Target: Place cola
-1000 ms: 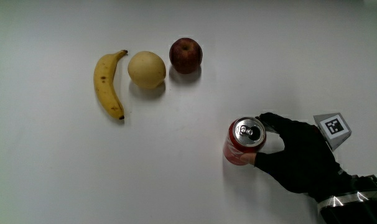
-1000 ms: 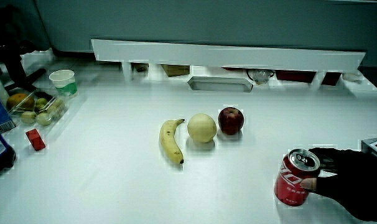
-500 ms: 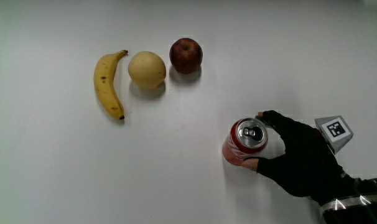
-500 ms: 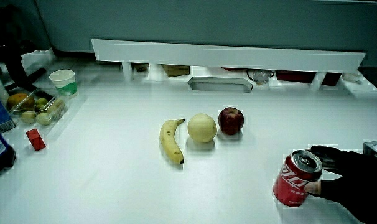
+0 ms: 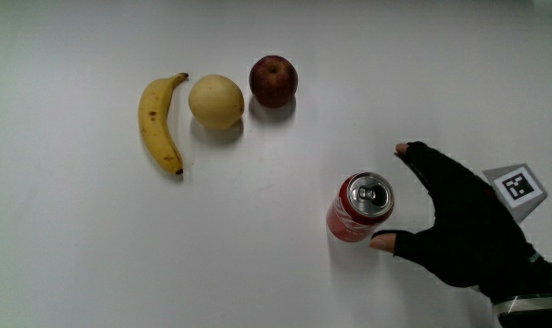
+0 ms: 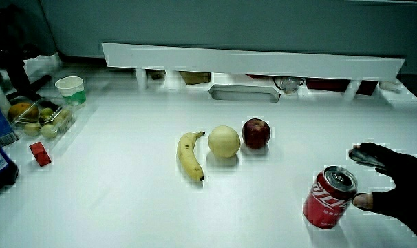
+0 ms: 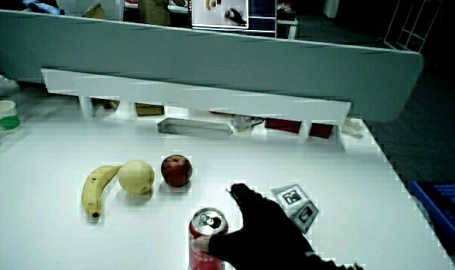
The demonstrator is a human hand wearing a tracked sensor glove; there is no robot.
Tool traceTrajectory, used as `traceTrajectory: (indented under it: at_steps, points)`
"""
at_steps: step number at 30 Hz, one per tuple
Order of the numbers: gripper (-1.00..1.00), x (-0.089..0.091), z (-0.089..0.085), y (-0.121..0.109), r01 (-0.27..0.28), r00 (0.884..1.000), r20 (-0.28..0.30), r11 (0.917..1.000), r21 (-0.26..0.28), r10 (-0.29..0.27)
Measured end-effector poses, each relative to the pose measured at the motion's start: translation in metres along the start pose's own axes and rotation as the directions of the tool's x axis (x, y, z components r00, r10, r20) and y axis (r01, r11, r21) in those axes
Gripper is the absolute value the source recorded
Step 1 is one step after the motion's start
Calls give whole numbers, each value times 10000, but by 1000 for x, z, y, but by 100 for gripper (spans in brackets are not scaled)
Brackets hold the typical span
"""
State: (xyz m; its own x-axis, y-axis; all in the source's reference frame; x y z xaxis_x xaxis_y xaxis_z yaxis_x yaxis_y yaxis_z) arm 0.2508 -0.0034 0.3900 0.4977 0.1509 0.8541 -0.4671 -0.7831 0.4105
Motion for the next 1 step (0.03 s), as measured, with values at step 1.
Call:
traceTrajectory:
  at_steps: [1]
  points:
    - [-100,-2,3,2,-145,9970,-768,9998,-144,134]
